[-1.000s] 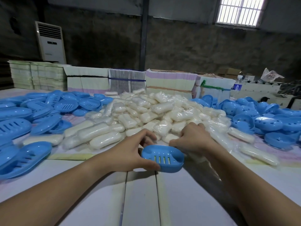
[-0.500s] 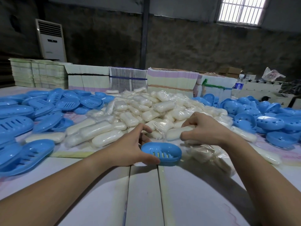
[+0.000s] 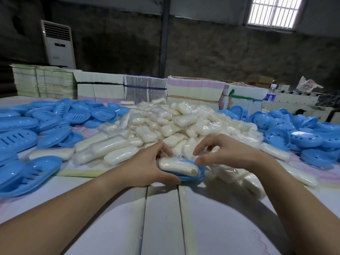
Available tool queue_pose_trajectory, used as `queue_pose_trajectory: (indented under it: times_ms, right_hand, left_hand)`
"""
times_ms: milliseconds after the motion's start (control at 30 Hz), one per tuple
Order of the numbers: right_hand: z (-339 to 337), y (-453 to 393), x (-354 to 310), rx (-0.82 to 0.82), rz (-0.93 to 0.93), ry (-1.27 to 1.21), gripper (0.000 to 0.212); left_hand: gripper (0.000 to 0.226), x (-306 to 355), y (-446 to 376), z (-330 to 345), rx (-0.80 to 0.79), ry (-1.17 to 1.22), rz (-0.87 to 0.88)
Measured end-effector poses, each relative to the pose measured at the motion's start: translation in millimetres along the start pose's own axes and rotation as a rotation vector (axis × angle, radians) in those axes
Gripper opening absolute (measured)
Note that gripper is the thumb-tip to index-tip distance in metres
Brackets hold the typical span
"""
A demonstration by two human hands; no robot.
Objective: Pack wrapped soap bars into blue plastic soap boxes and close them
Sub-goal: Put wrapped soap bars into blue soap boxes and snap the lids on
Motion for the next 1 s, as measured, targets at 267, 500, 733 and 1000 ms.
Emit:
queue_pose_trajectory:
  times_ms: [267,500,733,1000]
  right_hand:
    - [15.8,-6.6,7.7,-0.041,0.032,0.129,0.013]
    - [8.8,-4.5,16.7,-0.089,0.033,0.094,0.014]
    - [7.2,-6.4,22.0,-0.116,-0.002,0.082,0.013]
    - [8.8,-4.7,26.6,-0.133,0.057,0.226,0.041]
  left_hand:
    - [0.048,4.8,0.8,-0.4,0.013,-0.017,0.020]
    - [0.054,1.1,1.3,-4.7,0.075,-0.041,-0.019]
    - [0.068,-5.8,-0.5,-8.6,0.153,-0.077,-0.067]
    - [0.054,-12.9,-2.0,-9.6,0.220,-0.052,-0.080]
Point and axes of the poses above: each hand's wrist, its own y-axis away from the middle knuckle, its own z-axis out of the palm, x = y × z, the point moved 6 cm from there along -y, towards the middle knuckle, and after that the axes turned 2 degrees about -y, right-handed, at the moved point
